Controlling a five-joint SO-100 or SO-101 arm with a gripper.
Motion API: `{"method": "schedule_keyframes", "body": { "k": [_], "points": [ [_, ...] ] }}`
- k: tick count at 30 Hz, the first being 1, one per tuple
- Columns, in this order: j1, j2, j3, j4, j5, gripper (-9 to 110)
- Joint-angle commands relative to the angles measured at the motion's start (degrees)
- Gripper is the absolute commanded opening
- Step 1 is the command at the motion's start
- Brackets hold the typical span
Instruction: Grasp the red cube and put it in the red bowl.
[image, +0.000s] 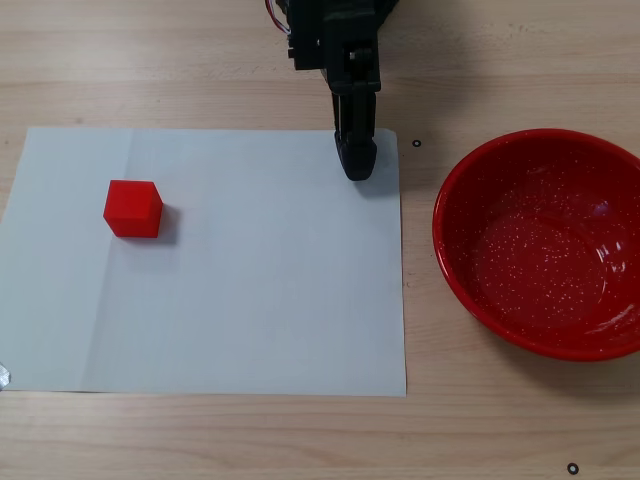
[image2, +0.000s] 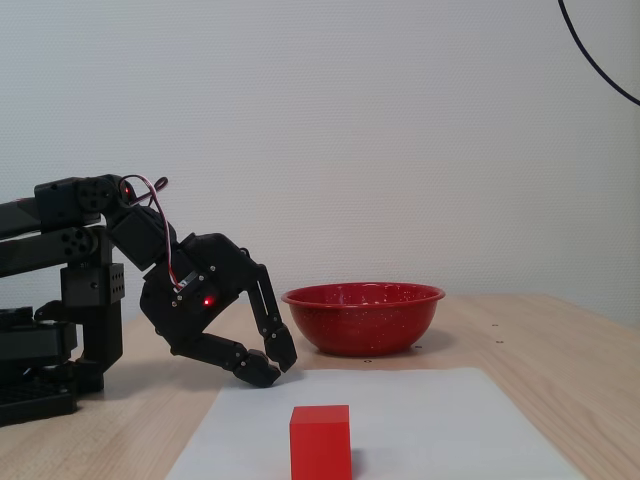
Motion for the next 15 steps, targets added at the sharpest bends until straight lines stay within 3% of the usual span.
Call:
{"method": "schedule_keyframes", "body": {
  "k": [1, 15],
  "points": [
    [0.70, -0.62, 0.26, 0.62, 0.62, 0],
    [0.09, -2.64, -4.13, 3.34, 2.02, 0]
  ]
}}
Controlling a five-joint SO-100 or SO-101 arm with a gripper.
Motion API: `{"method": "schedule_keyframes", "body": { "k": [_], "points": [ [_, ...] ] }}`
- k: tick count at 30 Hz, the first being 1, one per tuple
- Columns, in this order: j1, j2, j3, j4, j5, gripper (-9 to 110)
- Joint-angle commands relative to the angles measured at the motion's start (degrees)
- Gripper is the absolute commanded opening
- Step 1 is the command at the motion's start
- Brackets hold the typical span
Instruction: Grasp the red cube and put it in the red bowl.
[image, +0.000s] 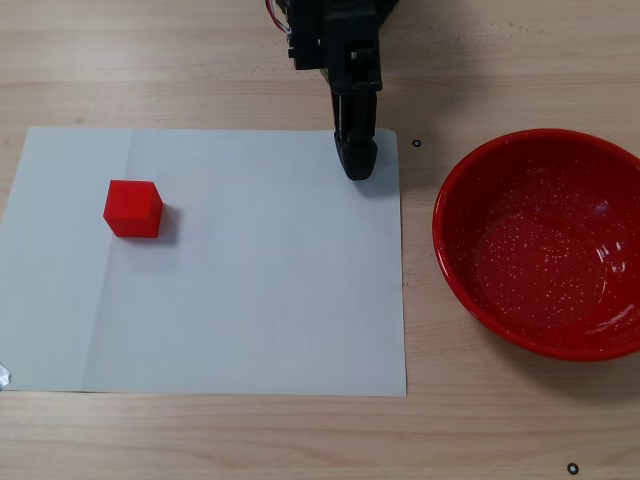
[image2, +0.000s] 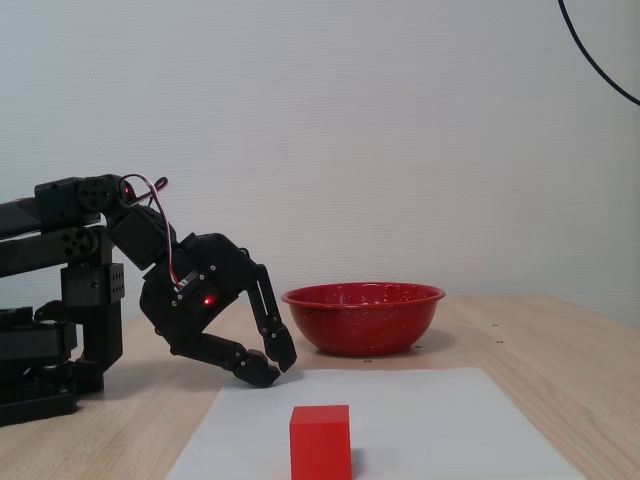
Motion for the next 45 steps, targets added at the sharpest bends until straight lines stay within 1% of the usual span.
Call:
{"method": "schedule_keyframes", "body": {
  "k": [1, 7, 13, 21, 31, 39, 45],
  "points": [
    [-0.53, -2.99, -4.75, 1.23, 1.23, 0],
    [-2.55, -8.79, -11.87, 3.25, 3.08, 0],
    [-4.31, -15.64, -23.38, 10.37, 3.69, 0],
    [-8.17, -29.00, -38.85, 14.33, 7.21, 0],
    [-16.88, -44.74, -58.01, 21.27, 14.85, 0],
    [-22.85, -58.18, -74.88, 28.48, 18.11, 0],
    [-28.39, -65.65, -85.61, 31.55, 21.09, 0]
  ]
}}
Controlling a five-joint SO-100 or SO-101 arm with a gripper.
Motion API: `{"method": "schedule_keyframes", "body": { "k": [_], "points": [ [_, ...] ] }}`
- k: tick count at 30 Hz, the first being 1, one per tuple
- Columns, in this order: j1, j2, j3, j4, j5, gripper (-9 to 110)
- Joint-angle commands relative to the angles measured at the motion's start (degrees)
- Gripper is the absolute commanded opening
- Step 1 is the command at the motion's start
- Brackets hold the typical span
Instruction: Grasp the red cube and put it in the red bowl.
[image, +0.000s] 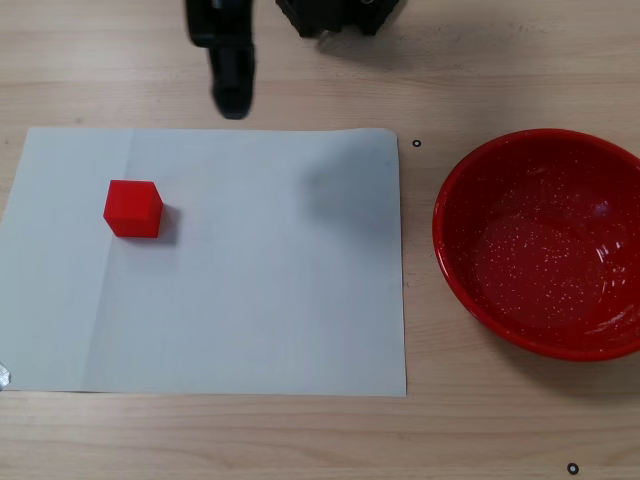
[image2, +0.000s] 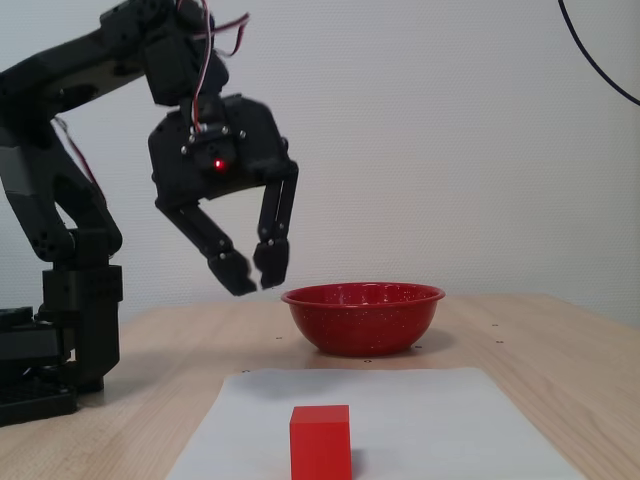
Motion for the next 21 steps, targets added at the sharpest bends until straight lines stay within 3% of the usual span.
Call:
{"method": "schedule_keyframes", "body": {
  "k": [1, 8, 21],
  "points": [
    [-2.20, -0.79, -8.70, 1.05, 1.32, 0],
    [-9.05, -9.84, -17.58, 4.75, 12.04, 0],
    [-15.12, -26.72, -34.54, 11.16, 20.30, 0]
  ]
}}
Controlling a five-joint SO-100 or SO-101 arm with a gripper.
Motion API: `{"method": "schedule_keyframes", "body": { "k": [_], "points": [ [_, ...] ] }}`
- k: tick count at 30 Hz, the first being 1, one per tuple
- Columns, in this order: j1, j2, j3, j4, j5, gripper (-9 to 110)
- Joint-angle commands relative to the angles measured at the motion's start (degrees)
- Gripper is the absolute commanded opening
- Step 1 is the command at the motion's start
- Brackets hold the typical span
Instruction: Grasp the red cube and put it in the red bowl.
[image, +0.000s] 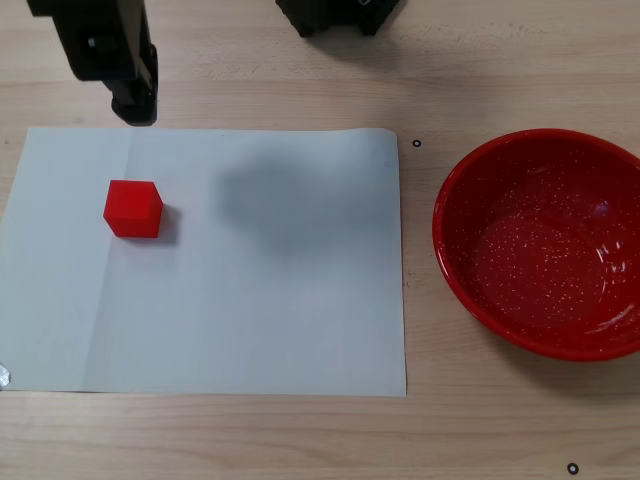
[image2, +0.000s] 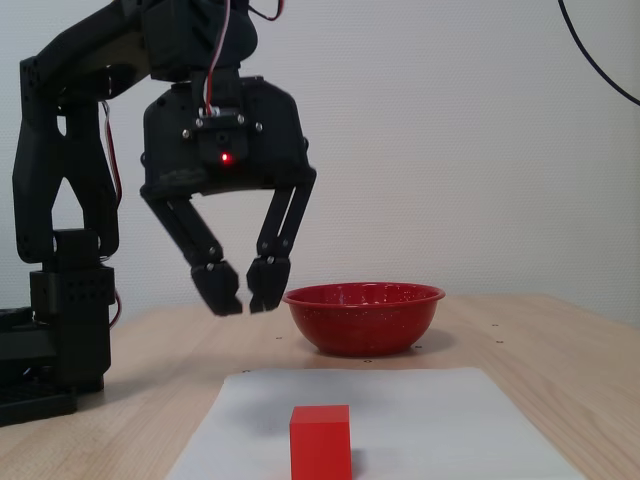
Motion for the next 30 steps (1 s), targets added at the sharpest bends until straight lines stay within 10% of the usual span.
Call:
{"method": "schedule_keyframes", "body": {
  "k": [1, 20, 30],
  "points": [
    [-0.44, 1.49, -7.12, 0.62, 1.23, 0],
    [-1.58, -5.80, -8.70, -6.06, -0.70, 48],
    [-0.62, -9.76, -8.26, -13.36, -3.52, 53]
  ]
}}
